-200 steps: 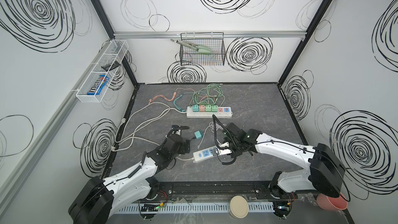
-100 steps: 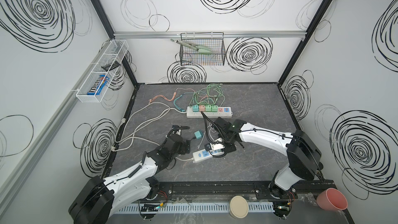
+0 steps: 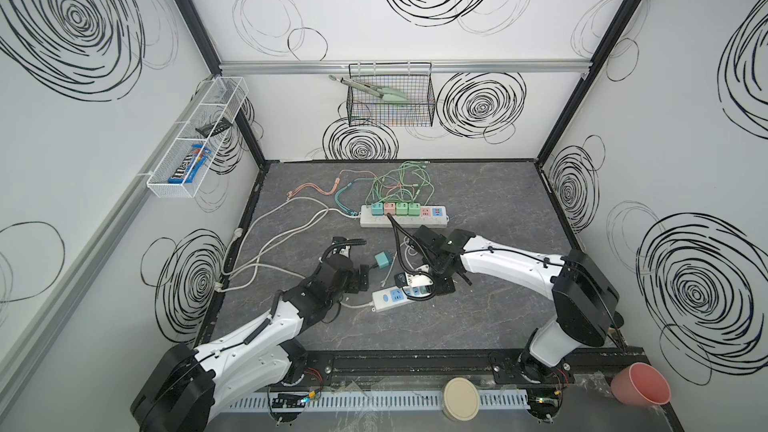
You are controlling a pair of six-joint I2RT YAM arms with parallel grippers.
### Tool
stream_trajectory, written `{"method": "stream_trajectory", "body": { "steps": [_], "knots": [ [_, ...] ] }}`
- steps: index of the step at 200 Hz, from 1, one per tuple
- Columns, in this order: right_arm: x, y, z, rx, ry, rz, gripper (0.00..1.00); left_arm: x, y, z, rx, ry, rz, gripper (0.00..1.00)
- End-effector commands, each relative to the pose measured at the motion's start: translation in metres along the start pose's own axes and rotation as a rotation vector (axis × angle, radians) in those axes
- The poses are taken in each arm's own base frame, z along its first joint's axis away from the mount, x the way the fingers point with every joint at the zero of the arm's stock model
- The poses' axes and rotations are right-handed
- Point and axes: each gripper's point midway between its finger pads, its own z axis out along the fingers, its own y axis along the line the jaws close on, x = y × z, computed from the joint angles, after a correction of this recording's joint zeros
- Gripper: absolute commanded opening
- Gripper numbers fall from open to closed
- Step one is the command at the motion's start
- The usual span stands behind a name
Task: Insert the plug
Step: 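Press the charger into the socket and open the right gripper, then grasp the small teal charger with black cable with the left gripper while the right withdraws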
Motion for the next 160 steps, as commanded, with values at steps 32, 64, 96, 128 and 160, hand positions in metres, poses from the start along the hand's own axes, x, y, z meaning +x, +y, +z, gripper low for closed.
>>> {"method": "stream_trajectory", "body": {
  "steps": [32, 64, 96, 128, 160],
  "knots": [
    [0.018, 0.021, 0.021, -0.156, 0.180, 0.048, 0.17, -0.026, -0.012, 0.002, 0.010, -0.038, 0.006, 0.96],
    [0.019, 0.025, 0.039, -0.181, 0.201, 0.032, 0.15, -0.026, -0.007, 0.000, -0.011, -0.045, 0.005, 0.96],
    [0.015, 0.028, 0.040, -0.167, 0.150, 0.041, 0.24, -0.026, 0.000, -0.001, -0.038, -0.057, 0.004, 0.96],
    [-0.010, 0.020, 0.010, -0.104, -0.044, 0.068, 0.50, -0.027, 0.003, 0.000, -0.048, -0.059, -0.001, 0.96],
    [-0.017, 0.011, -0.024, -0.025, -0.203, 0.131, 0.97, -0.031, 0.001, 0.000, -0.049, -0.065, -0.006, 0.96]
  ]
}}
